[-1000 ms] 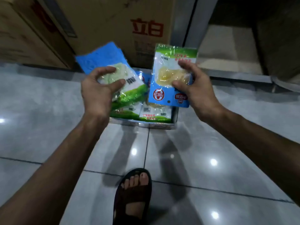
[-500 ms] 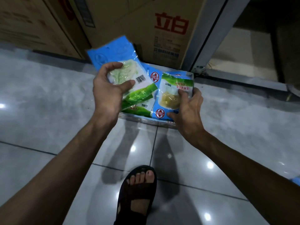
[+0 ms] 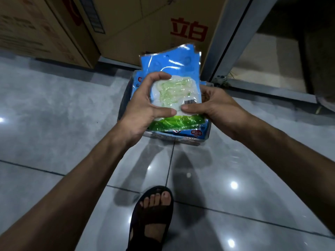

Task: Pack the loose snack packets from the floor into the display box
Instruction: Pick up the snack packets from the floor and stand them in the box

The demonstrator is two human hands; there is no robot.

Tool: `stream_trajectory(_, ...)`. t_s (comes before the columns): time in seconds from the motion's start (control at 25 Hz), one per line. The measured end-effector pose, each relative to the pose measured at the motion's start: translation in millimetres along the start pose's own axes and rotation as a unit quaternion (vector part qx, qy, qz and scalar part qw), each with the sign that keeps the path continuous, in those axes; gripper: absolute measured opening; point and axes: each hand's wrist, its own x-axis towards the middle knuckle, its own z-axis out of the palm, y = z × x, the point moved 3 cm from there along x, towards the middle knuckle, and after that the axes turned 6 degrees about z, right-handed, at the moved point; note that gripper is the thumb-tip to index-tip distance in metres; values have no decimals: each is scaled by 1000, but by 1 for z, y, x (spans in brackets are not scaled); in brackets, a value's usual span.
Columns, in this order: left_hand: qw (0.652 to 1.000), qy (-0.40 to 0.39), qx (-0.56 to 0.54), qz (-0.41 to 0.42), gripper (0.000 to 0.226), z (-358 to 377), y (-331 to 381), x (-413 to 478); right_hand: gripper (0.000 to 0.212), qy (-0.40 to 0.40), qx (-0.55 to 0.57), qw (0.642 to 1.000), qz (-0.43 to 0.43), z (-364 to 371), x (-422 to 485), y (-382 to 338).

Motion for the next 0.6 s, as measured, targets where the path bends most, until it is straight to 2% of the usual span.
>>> stream_trajectory(0.08, 999, -16, -22, -21, 65, 3, -3, 3, 47, 34, 9, 999, -9, 1, -3, 0)
stream_trajectory(0.16, 999, 14, -18, -45, 54, 1, -5, 4, 39, 72, -1, 997, -37, 0, -6, -6)
stream_trajectory(0.28, 981, 115, 149, -35, 31, -6, 0, 9, 29, 175, -113, 972, -105, 1, -10, -19)
stream_trajectory(0.32, 978, 126, 162, -33, 30, -5, 6, 10, 30, 205, -162, 956, -136, 5, -12, -23)
stream_trajectory(0.4, 992, 95, 45, -73, 38, 4, 16, 12, 38, 230, -273, 911, -206, 25, -16, -28)
stream_trajectory(0.48, 992, 72, -48, -92, 38, 9, 23, 15, 46, 210, -356, 877, -245, 47, -17, -27)
stream_trajectory(0.52, 991, 83, -51, -87, 30, 7, 25, 17, 49, 179, -367, 880, -242, 56, -16, -24)
stream_trajectory(0.6, 986, 125, -74, -86, 19, -5, 22, 19, 59, 81, -348, 911, -206, 63, -17, -18)
